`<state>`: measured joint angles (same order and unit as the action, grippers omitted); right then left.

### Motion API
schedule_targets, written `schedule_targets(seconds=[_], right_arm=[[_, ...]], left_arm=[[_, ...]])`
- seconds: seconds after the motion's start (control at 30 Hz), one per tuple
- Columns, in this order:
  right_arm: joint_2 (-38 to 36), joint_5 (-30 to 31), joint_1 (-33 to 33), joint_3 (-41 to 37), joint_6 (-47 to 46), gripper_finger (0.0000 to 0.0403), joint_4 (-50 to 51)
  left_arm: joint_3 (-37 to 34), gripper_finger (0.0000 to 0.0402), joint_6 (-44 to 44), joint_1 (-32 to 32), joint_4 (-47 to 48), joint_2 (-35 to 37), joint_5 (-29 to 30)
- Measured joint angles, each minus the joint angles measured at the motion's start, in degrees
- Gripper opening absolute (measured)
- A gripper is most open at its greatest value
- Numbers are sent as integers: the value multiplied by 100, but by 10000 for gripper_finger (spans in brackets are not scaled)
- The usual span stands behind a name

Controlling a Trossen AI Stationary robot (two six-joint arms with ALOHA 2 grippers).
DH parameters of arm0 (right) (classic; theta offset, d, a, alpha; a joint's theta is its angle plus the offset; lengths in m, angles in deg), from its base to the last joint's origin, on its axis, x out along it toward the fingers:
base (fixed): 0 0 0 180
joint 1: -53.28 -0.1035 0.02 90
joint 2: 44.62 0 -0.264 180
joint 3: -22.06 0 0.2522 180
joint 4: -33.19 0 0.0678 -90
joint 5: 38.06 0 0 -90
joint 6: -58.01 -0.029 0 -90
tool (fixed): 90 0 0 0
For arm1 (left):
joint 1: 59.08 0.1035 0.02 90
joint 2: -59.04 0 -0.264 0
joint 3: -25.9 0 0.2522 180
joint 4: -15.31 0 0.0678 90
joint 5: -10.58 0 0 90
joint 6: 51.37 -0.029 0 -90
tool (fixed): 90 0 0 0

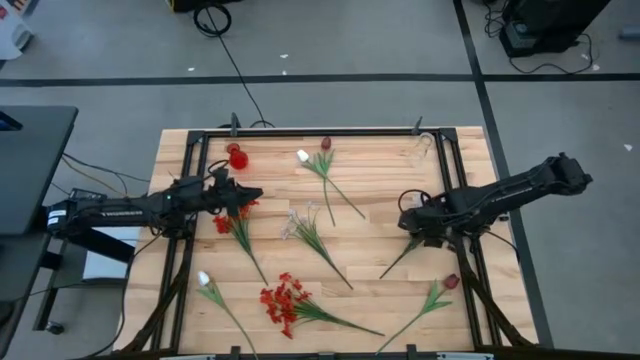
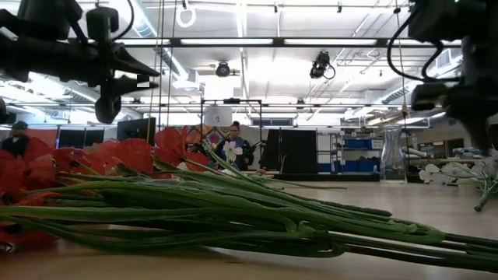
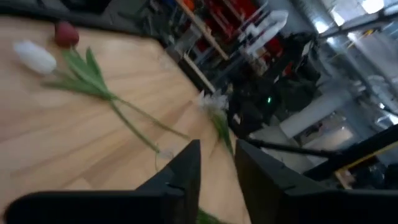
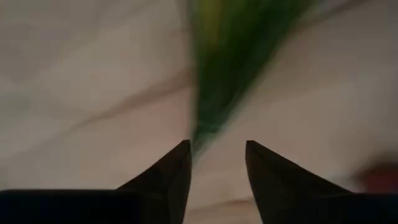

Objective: Sort flowers into vase by color
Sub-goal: Put the right white flowers into the transparent vase

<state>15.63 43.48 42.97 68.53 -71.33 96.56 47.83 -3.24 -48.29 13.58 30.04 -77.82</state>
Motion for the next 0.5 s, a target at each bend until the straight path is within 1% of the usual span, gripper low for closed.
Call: schedule_targets(seconds=[0.07,0.17,0.3,0.4,0.5], right_arm=[[105,203,54,-109,-160,185,-287],[292,229,121,-289,-462,215,-170],[513,284,229,-395,-640,246,-202],[760,553,378,-412,-464,254,-220],[1038,609,498,-405,-267,238,-349]], left_arm=[[4,132,50,1,-59,-79,-236],[9,156,54,-1,-27,-106,-592],[9,172,52,-1,-55,-100,-600],[9,173,-31,-1,-21,-102,-677],[9,172,-52,-1,102,-102,-689]])
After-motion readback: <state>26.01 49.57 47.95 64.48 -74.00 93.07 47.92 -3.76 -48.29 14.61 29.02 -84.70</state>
